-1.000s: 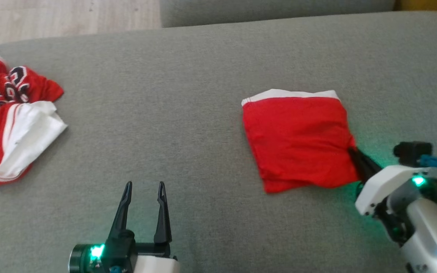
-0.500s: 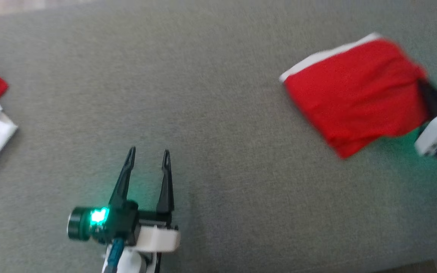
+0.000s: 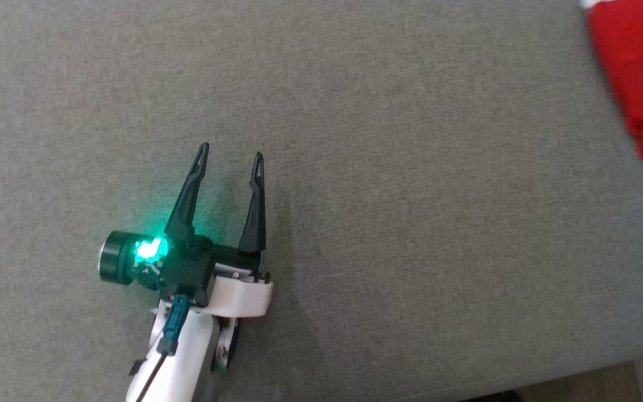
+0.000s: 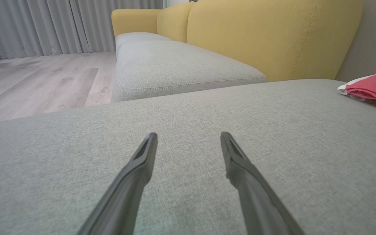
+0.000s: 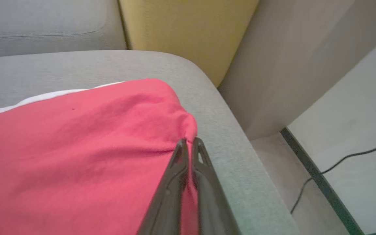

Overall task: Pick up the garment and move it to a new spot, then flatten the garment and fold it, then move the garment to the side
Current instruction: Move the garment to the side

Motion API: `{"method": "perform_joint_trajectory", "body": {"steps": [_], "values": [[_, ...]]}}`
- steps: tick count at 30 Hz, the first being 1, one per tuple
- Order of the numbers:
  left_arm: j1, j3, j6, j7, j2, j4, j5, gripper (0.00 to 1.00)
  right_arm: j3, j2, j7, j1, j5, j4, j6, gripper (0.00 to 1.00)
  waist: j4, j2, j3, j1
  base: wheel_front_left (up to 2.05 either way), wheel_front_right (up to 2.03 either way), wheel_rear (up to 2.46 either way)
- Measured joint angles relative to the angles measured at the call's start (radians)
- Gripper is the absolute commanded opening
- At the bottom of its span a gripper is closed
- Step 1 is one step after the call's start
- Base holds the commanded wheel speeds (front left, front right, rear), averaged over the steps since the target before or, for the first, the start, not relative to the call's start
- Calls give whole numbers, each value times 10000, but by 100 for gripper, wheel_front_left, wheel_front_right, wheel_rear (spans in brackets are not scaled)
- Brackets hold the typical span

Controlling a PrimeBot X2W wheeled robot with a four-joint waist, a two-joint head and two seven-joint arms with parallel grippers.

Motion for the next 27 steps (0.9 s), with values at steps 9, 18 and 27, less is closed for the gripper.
{"method": "perform_joint_trajectory", "body": {"steps": [9, 18, 27], "values": [[-269, -222, -17, -48, -13, 102, -25, 100, -1106, -397, -644, -153, -1049, 932, 0, 100, 225, 0, 268, -1, 0, 0, 0], [5, -249, 155, -48, -15, 217, -313, 100, -1066, 798, -1751, -306, -3026, 972, 0, 100, 534, 0, -653, -3, 0, 0, 0], [1625, 84, 359, -42, 0, 546, -1091, 100, 731, 3475, -2614, 1186, -3243, 353, 0, 100, 943, 0, -2451, -4, 0, 0, 0]]}}
